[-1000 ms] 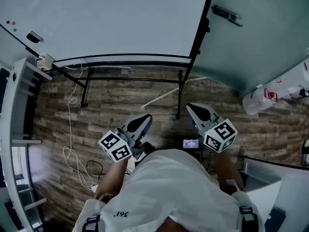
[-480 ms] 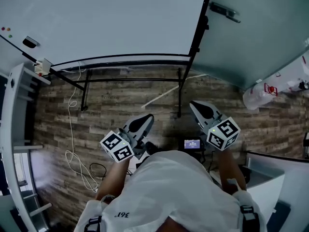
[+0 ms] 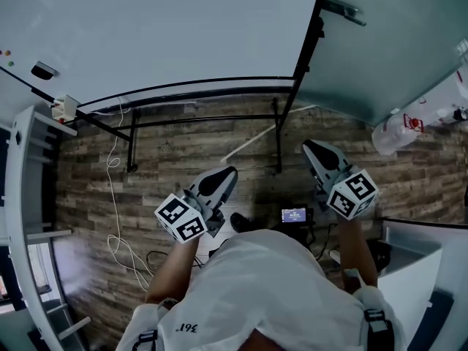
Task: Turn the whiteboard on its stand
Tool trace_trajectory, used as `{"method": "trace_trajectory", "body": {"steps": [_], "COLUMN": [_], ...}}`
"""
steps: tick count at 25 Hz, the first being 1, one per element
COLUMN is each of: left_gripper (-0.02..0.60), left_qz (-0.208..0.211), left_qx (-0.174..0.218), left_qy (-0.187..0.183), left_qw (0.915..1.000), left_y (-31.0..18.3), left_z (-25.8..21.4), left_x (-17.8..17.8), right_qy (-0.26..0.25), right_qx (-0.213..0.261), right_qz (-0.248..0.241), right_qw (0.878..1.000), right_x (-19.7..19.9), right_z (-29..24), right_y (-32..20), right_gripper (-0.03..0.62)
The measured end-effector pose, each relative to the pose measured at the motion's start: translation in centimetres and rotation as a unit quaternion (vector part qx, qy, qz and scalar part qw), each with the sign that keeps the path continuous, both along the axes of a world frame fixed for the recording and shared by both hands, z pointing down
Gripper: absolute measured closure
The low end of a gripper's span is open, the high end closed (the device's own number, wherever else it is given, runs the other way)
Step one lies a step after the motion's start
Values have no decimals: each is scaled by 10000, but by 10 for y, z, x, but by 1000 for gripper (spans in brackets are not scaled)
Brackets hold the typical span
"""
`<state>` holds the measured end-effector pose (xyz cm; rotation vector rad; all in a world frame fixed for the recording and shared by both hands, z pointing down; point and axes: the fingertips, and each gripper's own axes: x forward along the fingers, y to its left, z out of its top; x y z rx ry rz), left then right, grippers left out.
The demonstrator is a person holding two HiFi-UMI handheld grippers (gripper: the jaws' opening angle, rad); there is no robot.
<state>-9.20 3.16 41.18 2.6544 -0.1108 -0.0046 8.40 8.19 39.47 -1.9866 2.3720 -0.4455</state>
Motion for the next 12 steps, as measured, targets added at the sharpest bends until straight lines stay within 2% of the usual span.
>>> {"method": "trace_trajectory", "body": {"steps": [4, 12], "left_gripper": [575, 575], "left_qz": [73, 147], "left_qx": [78, 79], "left_qy": [16, -23], "left_qw": [9999, 9999], "left_y": [-12, -36], "left_z": [0, -1], "left_x": [-13, -11], "right_qy": [43, 222], "right_qx": [0, -105], "right_qz": [143, 538], "right_qw": [9999, 9983], "right_x": [-1, 21], "right_z": [2, 5], "right_y": [-9, -21], "right_gripper": [500, 477]}}
